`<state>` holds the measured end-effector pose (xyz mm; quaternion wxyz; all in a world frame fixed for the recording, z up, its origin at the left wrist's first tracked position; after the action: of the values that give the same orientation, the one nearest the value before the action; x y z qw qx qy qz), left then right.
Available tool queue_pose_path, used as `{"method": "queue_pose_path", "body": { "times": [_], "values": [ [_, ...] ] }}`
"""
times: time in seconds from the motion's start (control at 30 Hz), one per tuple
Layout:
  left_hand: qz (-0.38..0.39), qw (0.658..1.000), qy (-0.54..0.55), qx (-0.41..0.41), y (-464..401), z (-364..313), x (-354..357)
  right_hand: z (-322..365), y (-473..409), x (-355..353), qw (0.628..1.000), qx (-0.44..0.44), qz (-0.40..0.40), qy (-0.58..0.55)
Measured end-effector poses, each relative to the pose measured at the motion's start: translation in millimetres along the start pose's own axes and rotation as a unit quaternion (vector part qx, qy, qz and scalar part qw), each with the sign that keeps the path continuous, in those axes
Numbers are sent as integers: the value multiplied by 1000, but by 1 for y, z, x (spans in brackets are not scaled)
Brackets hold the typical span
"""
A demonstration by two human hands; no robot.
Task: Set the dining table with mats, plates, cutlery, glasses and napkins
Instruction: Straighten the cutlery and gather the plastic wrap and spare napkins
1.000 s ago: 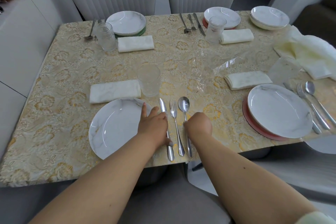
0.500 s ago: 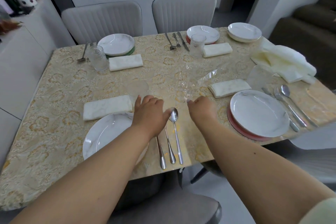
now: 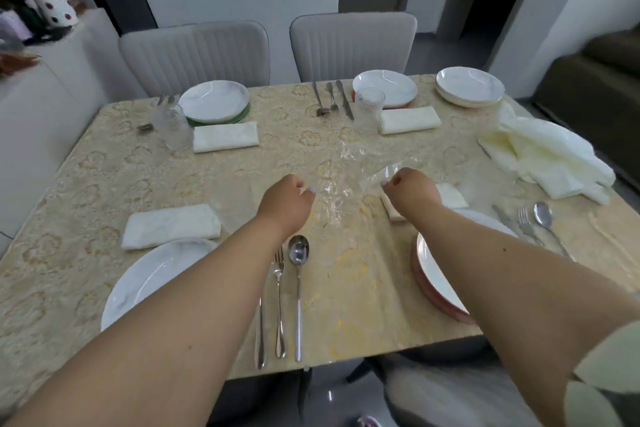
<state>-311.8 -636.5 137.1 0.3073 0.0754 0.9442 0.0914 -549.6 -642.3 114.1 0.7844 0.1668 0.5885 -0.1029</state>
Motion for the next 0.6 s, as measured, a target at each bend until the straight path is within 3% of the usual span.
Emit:
{"method": "queue_pose_path", "body": {
  "times": [0.2,0.33,0.6],
  "values": [
    [-20,998,-22,-62,-30,12,38,2,-64,15,988,-132,7,82],
    [-29,996,-40,-78,-47,17,53,20,-93,35,938,-244,20,247],
    [-84,992,66,-65,-59,21,57,30,-114,57,901,-306,-25,307]
  ]
}}
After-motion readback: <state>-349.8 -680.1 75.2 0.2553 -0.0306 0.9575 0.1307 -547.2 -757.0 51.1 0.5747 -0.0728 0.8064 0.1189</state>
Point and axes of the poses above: each hand's wrist, its own y-axis away from the middle knuckle, its own x-axis out of the palm, z = x × y, the point moved 5 cm from there along -y, towards the middle knuckle, and after that the axes turned 11 degrees about y, right-handed, at the moved point
